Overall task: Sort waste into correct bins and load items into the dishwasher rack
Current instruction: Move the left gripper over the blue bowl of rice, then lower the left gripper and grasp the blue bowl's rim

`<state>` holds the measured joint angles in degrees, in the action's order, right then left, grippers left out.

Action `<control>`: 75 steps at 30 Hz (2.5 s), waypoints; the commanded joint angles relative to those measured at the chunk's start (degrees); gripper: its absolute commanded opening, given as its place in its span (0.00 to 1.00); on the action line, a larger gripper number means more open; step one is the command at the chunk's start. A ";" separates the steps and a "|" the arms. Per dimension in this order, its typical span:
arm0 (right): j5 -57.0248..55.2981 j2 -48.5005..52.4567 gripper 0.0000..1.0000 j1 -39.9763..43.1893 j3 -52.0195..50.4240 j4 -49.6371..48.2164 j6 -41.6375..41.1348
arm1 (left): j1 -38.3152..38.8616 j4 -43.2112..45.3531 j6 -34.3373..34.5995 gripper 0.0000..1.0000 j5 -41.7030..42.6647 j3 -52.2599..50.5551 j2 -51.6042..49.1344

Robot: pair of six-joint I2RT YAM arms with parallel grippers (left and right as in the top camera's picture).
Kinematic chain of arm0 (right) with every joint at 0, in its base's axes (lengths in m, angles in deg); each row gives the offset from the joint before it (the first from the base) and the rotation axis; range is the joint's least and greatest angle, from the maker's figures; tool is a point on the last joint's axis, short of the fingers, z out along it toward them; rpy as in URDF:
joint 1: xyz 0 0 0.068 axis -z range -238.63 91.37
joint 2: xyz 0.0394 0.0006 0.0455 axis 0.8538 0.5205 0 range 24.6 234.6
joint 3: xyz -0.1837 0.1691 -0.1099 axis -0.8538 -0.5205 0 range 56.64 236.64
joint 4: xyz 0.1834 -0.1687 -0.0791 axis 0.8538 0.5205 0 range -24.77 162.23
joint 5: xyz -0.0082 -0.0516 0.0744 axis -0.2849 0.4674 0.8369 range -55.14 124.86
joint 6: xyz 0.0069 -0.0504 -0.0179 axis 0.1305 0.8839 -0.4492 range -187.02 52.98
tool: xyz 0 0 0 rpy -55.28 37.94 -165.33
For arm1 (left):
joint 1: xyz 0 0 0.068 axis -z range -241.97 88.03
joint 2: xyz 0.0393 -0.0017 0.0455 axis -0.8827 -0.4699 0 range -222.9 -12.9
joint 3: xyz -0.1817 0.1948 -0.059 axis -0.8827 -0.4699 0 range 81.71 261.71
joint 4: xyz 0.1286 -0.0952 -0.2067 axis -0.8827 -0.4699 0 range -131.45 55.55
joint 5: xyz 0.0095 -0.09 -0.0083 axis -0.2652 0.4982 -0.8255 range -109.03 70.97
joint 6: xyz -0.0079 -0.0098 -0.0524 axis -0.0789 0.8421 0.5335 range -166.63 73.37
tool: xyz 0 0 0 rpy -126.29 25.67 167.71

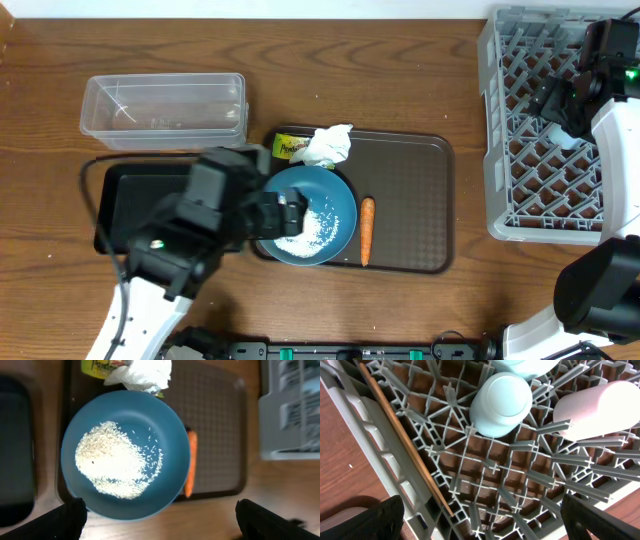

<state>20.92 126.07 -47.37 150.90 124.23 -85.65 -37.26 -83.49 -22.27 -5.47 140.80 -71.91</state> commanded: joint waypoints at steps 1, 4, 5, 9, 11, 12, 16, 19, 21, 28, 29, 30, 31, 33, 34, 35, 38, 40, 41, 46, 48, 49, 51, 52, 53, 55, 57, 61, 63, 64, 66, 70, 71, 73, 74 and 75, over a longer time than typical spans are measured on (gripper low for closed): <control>-0.85 -0.11 0.99 0.13 -0.09 -0.02 0.68 | 4.98 2.45 1.22 0.98 -10.62 1.51 -1.64; -0.85 -0.11 0.99 0.13 -0.09 -0.02 0.68 | 7.48 5.53 5.35 0.98 -7.87 1.51 -3.02; -0.85 -0.11 0.99 0.13 -0.09 0.00 0.68 | 8.17 6.32 7.69 0.98 -7.17 1.33 -3.58; -0.85 -0.11 0.99 0.13 -0.09 -0.02 0.68 | 11.61 10.05 8.92 0.98 -6.54 1.03 -7.17; -0.85 -0.11 0.99 0.13 -0.09 -0.02 0.68 | 13.49 10.84 8.94 0.98 -6.88 1.03 -9.51; -0.85 -0.11 0.99 0.13 -0.09 -0.02 0.68 | 14.51 11.02 8.94 0.98 -7.41 1.05 -11.04; -0.85 -0.11 0.99 0.13 -0.09 -0.02 0.68 | 17.03 10.56 8.96 0.98 -11.21 1.07 -16.48; -0.85 -0.11 0.99 0.13 -0.09 -0.02 0.68 | 17.86 10.34 8.94 0.98 -11.76 1.27 -19.65; -0.85 -0.11 0.99 0.13 -0.09 -0.02 0.68 | 18.23 10.25 8.92 0.98 -12.02 1.53 -20.96; -0.85 -0.11 0.99 0.13 -0.09 -0.02 0.68 | 21.20 6.40 8.33 0.98 -18.16 2.89 -22.62; -0.85 -0.11 0.99 0.13 -0.09 -0.02 0.68 | 21.81 6.29 7.19 0.98 -18.12 2.89 -22.62; -0.85 -0.11 0.99 0.13 -0.09 -0.02 0.68 | 22.36 6.27 6.12 0.98 -18.10 2.86 -22.62; -0.85 -0.11 0.99 0.13 -0.09 -0.02 0.68 | 23.37 6.34 4.15 0.98 -18.14 2.86 -22.67; -0.85 -0.11 0.99 0.13 -0.09 -0.02 0.68 | 25.14 6.80 2.16 0.98 -18.18 2.89 -22.91; -0.85 -0.11 0.99 0.13 -0.09 -0.02 0.68 | 26.14 7.21 2.10 0.98 -18.75 2.86 -23.12; -0.85 -0.11 0.99 0.13 -0.09 -0.02 0.68 | 26.93 7.58 2.43 0.98 -19.41 2.86 -23.45; -0.85 -0.11 0.99 0.13 -0.09 -0.02 0.68 | 28.61 8.57 2.47 0.98 -22.64 2.86 -24.74; -0.85 -0.11 0.99 0.13 -0.09 -0.02 0.68 | 29.00 8.79 2.45 0.98 -25.05 2.86 -25.53; -0.85 -0.11 0.99 0.13 -0.09 -0.02 0.68 | 29.00 9.01 2.47 0.98 -26.27 2.86 -25.97; -0.85 -0.11 0.99 0.13 -0.09 -0.02 0.68 | 29.00 11.69 2.47 0.98 -26.91 2.86 -26.58; -0.85 -0.11 0.99 0.13 -0.09 -0.02 0.68 | 29.00 12.46 2.47 0.98 -26.03 2.86 -26.58; -0.85 -0.11 0.99 0.13 -0.09 -0.02 0.68 | 29.03 12.50 2.51 0.98 -26.01 2.86 -26.62; -0.85 -0.11 0.99 0.13 -0.09 -0.02 0.68 | 29.29 12.63 2.47 0.98 -25.99 2.86 -26.75; -0.85 -0.11 0.99 0.13 -0.09 -0.02 0.68 | 29.40 12.66 2.45 0.98 -26.01 2.78 -26.84; -0.85 -0.11 0.99 0.13 -0.09 -0.02 0.68 | 29.55 12.66 2.29 0.98 -26.08 2.67 -26.91; -0.85 -0.11 0.99 0.13 -0.09 -0.02 0.68 | 29.77 12.63 0.61 0.98 -26.05 2.64 -27.47; -0.85 -0.11 0.99 0.13 -0.09 -0.02 0.68 | 30.03 12.72 -1.33 0.98 -26.08 2.64 -28.74; -0.85 -0.11 0.99 0.13 -0.09 -0.02 0.68 | 30.03 13.94 -1.40 0.98 -26.08 2.64 -32.41; -0.85 -0.11 0.99 0.13 -0.09 -0.02 0.68 | 30.03 14.73 -1.42 0.98 -26.08 2.64 -34.82; -0.85 -0.11 0.99 0.13 -0.09 -0.02 0.68 | 30.03 14.88 -1.44 0.98 -26.08 2.64 -36.00; -0.85 -0.11 0.99 0.13 -0.09 -0.02 0.68 | 30.03 14.84 -1.68 0.98 -26.14 2.64 -37.66; -0.85 -0.11 0.99 0.13 -0.09 -0.02 0.68 | 30.03 14.88 -1.88 0.98 -26.29 2.64 -38.86; -0.85 -0.11 0.99 0.13 -0.09 -0.02 0.68 | 30.03 14.91 -1.88 0.98 -26.29 2.64 -38.80; -0.85 -0.11 0.99 0.13 -0.09 -0.02 0.68 | 29.97 15.06 -1.86 0.98 -26.29 2.64 -38.71; -0.85 -0.11 0.99 0.13 -0.09 -0.02 0.68 | 29.97 15.10 -1.86 0.98 -26.29 2.64 -38.73; -0.85 -0.11 0.99 0.13 -0.09 -0.02 0.66 | 29.97 15.10 -1.86 0.99 -26.29 2.64 -38.73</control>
<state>20.90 126.07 -47.37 150.90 124.23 -85.65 -7.36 -68.45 -23.15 -30.21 142.05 -110.92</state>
